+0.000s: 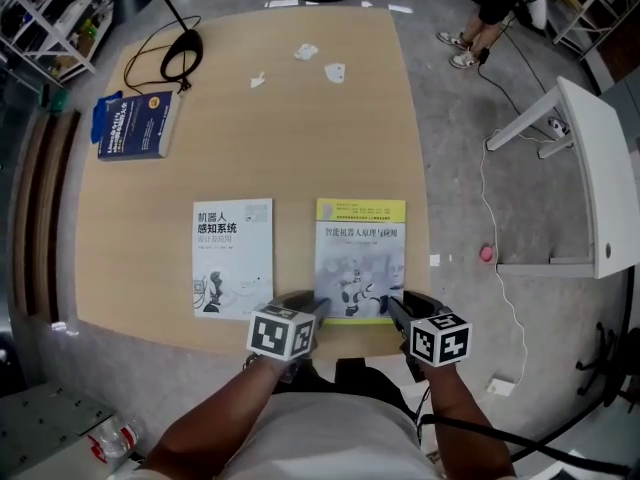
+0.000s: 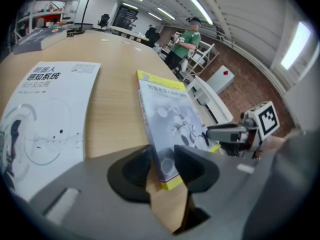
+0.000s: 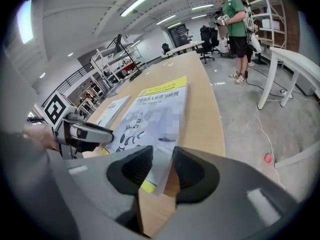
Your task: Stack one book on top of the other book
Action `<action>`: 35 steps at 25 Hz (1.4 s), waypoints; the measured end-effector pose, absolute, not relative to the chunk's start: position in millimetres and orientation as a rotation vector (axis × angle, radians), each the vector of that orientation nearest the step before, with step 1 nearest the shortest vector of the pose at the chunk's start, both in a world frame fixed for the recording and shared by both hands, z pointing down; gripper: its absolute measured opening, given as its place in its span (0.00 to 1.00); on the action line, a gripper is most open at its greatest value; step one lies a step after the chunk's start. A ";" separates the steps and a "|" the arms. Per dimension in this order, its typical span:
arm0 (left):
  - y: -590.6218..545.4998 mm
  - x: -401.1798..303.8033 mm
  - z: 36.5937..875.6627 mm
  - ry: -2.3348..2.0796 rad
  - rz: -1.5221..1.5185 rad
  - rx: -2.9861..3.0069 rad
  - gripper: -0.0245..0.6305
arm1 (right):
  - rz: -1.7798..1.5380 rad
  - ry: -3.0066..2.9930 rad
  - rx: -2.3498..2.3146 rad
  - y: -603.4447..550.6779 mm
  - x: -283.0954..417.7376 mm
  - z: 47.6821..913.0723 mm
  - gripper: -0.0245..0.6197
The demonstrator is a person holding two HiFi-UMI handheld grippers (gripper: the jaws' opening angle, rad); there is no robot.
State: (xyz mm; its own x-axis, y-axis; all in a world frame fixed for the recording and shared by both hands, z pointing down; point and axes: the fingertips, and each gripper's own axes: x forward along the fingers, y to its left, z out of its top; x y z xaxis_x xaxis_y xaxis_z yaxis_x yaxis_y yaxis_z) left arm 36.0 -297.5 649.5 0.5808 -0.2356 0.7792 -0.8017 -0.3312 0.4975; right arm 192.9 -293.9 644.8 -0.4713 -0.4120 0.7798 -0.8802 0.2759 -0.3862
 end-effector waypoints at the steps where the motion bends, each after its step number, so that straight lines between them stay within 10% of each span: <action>1: -298.2 36.5 649.4 -0.840 0.750 1.856 0.27 | 1.135 -2.005 1.156 -294.9 193.0 645.5 0.24; 35: -185.6 29.0 646.7 -0.900 0.748 1.820 0.21 | 1.080 -2.097 0.882 -190.1 187.8 634.8 0.18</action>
